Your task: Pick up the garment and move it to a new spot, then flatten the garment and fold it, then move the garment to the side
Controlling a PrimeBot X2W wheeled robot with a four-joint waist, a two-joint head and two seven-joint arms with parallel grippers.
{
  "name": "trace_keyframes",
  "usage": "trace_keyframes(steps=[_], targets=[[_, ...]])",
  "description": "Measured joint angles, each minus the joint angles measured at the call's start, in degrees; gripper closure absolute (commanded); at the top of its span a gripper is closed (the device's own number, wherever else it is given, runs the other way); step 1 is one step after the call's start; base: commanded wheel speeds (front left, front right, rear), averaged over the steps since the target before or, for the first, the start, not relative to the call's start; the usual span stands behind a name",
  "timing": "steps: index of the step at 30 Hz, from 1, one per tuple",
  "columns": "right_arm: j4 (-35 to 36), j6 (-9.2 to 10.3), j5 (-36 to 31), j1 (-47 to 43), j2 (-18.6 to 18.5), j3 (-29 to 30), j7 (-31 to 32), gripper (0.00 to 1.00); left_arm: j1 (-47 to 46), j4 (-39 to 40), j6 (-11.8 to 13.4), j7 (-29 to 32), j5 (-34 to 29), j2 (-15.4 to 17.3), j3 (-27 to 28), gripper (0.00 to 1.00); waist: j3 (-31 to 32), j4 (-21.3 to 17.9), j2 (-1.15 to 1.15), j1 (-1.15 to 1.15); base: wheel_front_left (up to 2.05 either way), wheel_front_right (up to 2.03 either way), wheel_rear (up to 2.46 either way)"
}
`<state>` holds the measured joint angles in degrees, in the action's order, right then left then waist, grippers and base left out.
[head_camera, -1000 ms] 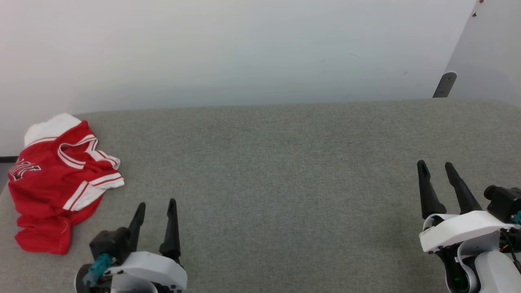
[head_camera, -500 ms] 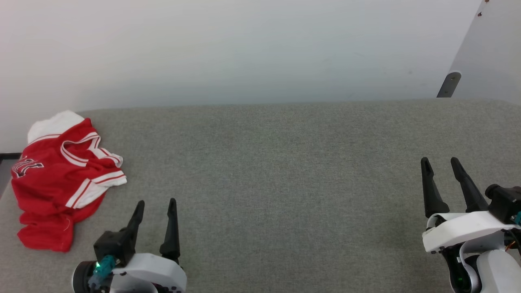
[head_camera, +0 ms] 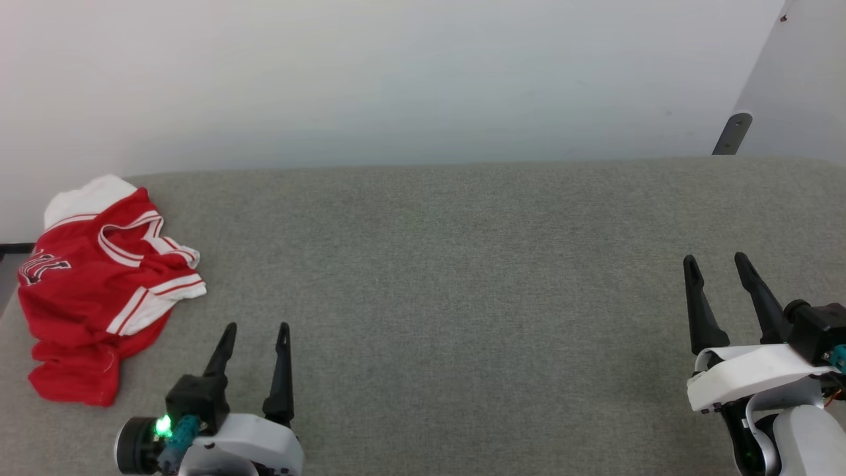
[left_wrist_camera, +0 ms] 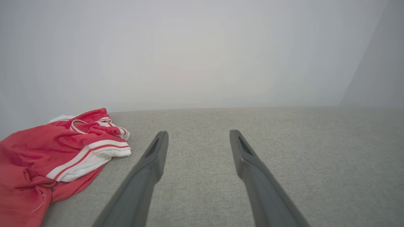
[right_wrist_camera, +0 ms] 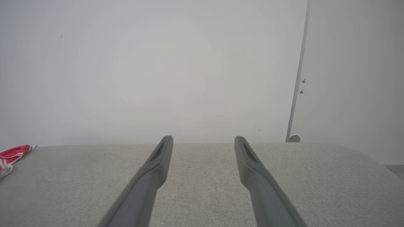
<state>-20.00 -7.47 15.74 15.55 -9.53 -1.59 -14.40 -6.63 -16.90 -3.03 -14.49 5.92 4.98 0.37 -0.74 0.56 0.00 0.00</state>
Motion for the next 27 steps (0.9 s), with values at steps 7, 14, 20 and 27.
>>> trace_keyframes(steps=[7, 14, 20, 27], targets=[[0.09, 0.0, -1.82, 0.11, -0.14, 0.48, -0.57, 0.0, -0.46, -0.7, -0.37, -0.65, -1.43, -0.76, 0.58, 0.0, -0.01, 1.39, 0.0, 0.0, 0.0, 0.0, 0.0], [0.51, 0.0, -1.29, -0.35, -0.14, 0.26, -0.58, 0.0, -0.74, -0.93, -1.0, -0.66, -0.14, -1.46, 1.48, 0.0, 0.12, 4.58, 0.0, 0.0, 0.0, 0.0, 0.0], [0.24, 0.0, -0.53, -1.26, 0.09, -1.93, -0.58, 0.0, -0.07, -0.68, -0.4, -0.65, 2.03, -1.89, 2.43, 0.0, 0.31, 9.29, 0.0, 0.0, 0.0, 0.0, 0.0], [-0.22, -0.01, 0.21, -1.91, 1.19, -3.96, -0.58, 0.0, 1.98, -0.79, 0.47, -0.66, 1.13, -1.98, 2.45, 0.0, 1.11, 16.61, 0.0, 0.0, 0.0, 0.0, 0.0]])
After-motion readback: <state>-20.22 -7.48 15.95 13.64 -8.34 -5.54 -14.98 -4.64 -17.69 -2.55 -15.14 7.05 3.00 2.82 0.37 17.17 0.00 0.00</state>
